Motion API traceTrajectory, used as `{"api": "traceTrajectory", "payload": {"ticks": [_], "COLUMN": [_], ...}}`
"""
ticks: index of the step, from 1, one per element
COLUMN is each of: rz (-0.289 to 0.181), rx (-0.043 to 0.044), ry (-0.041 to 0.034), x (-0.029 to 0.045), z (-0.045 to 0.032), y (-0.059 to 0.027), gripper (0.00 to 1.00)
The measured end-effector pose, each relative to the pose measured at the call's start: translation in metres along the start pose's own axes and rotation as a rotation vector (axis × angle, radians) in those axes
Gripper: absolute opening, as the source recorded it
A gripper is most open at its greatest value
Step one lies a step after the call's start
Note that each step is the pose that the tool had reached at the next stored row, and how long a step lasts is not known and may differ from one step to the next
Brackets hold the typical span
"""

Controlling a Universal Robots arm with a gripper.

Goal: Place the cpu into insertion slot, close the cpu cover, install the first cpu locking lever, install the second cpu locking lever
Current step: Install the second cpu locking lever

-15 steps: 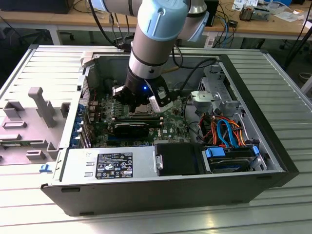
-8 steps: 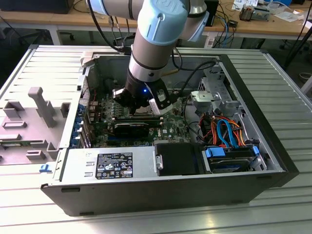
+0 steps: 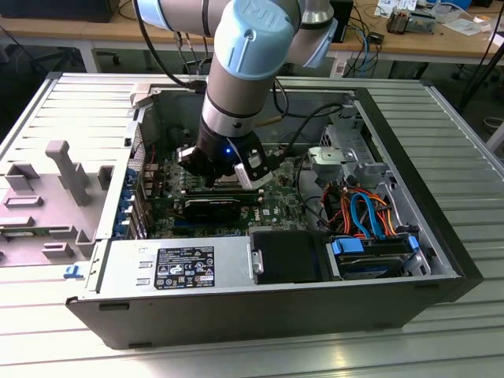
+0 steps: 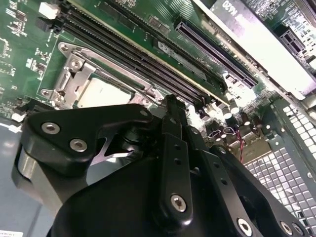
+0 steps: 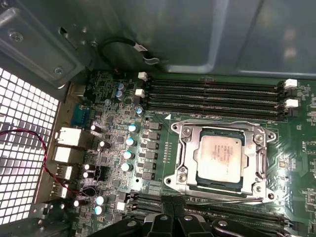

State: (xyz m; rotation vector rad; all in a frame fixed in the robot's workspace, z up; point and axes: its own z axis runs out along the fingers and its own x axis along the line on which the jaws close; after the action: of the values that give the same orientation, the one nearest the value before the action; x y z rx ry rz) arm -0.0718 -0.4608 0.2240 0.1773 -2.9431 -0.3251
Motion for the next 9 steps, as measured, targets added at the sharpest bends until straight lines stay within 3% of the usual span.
{"api": "traceTrajectory", "payload": {"ticks": [3,9], "rz": [0.0,-0.003], "rx": [-0.0007,-0.0118], "ry": [-0.0002,-0.0011], "x": [0.0005,0.0016], "z": [0.006,0.0143], "y": [-0.0012,-0.0028], "gripper": [0.11,0.11]}}
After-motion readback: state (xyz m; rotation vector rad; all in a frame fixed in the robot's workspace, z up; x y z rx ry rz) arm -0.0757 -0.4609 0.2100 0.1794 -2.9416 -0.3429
